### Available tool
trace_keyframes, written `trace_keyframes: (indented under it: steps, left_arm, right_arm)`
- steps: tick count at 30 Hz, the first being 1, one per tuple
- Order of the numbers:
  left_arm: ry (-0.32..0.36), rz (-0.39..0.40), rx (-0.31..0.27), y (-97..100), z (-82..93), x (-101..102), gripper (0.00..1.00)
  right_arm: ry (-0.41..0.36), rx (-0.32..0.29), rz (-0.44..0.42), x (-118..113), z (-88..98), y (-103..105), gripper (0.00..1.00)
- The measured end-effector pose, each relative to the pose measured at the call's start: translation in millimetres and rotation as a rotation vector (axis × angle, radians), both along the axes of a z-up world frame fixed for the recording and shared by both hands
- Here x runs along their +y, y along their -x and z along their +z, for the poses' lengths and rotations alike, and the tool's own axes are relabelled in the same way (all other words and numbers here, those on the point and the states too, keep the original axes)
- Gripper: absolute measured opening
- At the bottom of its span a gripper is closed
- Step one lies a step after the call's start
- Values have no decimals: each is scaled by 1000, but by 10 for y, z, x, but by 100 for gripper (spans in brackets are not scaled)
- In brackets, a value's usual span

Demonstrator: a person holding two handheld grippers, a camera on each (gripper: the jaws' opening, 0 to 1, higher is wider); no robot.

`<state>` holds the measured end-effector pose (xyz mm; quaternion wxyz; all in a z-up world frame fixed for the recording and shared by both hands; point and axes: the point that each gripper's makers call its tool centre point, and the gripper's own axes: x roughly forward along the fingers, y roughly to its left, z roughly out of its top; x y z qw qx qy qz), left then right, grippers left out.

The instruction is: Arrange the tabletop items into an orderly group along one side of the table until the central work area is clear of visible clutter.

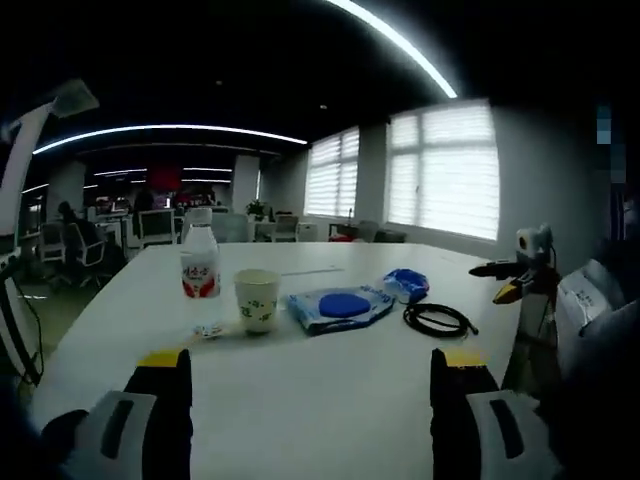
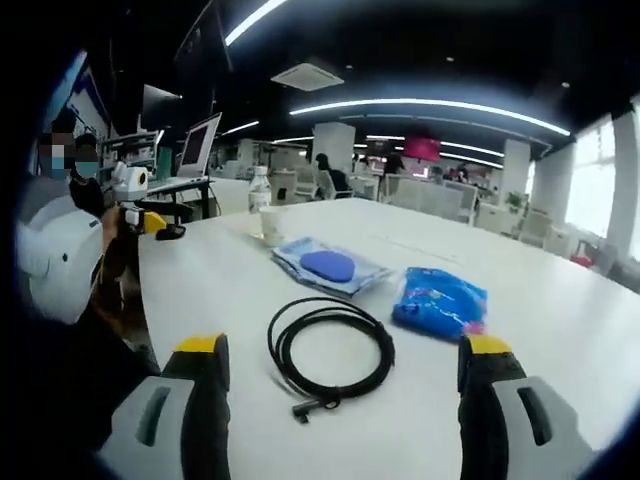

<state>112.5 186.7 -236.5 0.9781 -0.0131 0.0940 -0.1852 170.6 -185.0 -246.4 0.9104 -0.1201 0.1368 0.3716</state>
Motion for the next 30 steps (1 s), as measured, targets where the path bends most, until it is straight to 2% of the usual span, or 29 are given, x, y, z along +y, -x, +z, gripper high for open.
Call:
trace_keyframes:
  steps: [3, 6, 13, 17, 25, 30]
  left_arm:
    - [-18, 15, -1, 57, -9, 43, 99]
    - [-35, 22, 25, 111, -55, 72, 99]
    - [-49, 55, 27, 183, -79, 163, 99]
    - [-68, 58, 37, 195, -130, 165, 99]
    - [-69, 69, 49, 194, -160, 204, 99]
    - [-73, 85, 44, 197, -160, 211, 100]
  right_arm:
    - [-4, -1, -22, -56, 21, 41, 92]
    - [-8, 0, -35, -110, 36, 90, 91]
    - [20, -14, -80, -256, 57, 172, 91]
    - [-43, -11, -86, -238, 78, 196, 97]
    - [-39, -12, -168, -345, -32, 172, 99]
    - [-55, -10, -180, -375, -100, 151, 100]
